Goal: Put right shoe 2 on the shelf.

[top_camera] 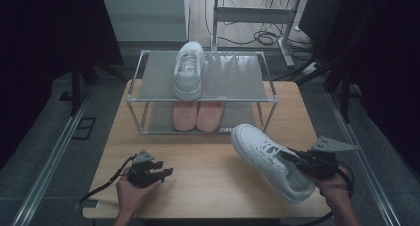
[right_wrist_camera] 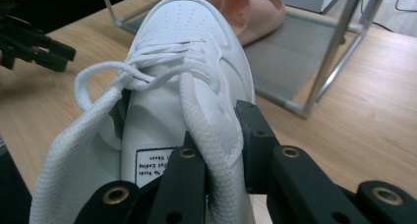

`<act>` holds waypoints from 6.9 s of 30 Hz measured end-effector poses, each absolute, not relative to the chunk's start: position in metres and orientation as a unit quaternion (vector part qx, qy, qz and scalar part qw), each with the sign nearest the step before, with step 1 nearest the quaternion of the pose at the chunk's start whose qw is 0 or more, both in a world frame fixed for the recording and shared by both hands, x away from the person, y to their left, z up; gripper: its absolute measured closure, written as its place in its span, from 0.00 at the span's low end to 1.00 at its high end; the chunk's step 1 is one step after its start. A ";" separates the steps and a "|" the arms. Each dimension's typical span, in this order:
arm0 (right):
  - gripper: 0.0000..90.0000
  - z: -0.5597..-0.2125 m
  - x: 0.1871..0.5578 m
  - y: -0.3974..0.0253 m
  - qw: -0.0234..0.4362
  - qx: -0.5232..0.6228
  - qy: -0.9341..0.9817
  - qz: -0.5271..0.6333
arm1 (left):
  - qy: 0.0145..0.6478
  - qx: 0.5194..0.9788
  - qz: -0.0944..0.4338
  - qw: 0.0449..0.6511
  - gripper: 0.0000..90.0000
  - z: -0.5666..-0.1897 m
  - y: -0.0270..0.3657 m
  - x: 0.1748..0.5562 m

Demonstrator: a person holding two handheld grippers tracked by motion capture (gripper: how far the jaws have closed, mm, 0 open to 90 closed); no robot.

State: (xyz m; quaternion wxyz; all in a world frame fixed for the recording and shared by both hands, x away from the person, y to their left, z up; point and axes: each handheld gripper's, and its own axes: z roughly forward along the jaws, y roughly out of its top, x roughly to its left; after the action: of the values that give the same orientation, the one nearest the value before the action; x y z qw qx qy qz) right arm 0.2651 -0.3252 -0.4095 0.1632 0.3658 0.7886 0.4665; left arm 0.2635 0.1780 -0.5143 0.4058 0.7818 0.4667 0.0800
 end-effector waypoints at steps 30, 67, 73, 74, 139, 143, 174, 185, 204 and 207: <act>0.91 -0.327 0.307 -0.267 0.176 0.353 0.761 0.515 | 0.463 0.783 0.083 0.408 0.53 -0.513 0.180 0.263; 0.90 -0.275 0.410 -0.215 0.205 0.472 0.715 0.473 | 0.462 0.784 0.084 0.408 0.53 -0.514 0.180 0.264; 0.90 -0.273 0.434 -0.206 0.211 0.498 0.707 0.456 | 0.460 0.785 0.085 0.407 0.53 -0.515 0.180 0.265; 0.90 -0.272 0.437 -0.204 0.212 0.501 0.705 0.455 | 0.458 0.786 0.086 0.407 0.53 -0.515 0.180 0.265; 0.67 -0.283 0.498 -0.167 0.218 0.512 0.699 0.449 | 0.457 0.787 0.088 0.406 0.53 -0.514 0.181 0.264; 0.76 -0.285 0.476 -0.178 0.225 0.484 0.714 0.453 | 0.459 0.784 0.088 0.408 0.53 -0.514 0.180 0.264; 1.00 -0.332 0.444 -0.216 0.188 0.454 0.749 0.445 | 0.458 0.785 0.089 0.406 0.53 -0.514 0.180 0.263; 1.00 -0.345 0.447 -0.200 0.199 0.442 0.769 0.417 | 0.461 0.785 0.089 0.405 0.53 -0.513 0.180 0.263; 1.00 -0.340 0.441 -0.190 0.205 0.435 0.767 0.424 | 0.459 0.786 0.088 0.405 0.53 -0.513 0.180 0.263; 1.00 -0.340 0.441 -0.189 0.200 0.435 0.767 0.428 | 0.459 0.786 0.088 0.406 0.53 -0.513 0.180 0.263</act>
State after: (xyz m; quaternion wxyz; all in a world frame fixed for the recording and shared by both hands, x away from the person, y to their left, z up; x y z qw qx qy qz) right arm 0.4406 -0.1887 -0.3396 0.1998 0.4351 0.7666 0.4279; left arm 0.2634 0.1802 -0.5133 0.4056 0.7858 0.4587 0.0880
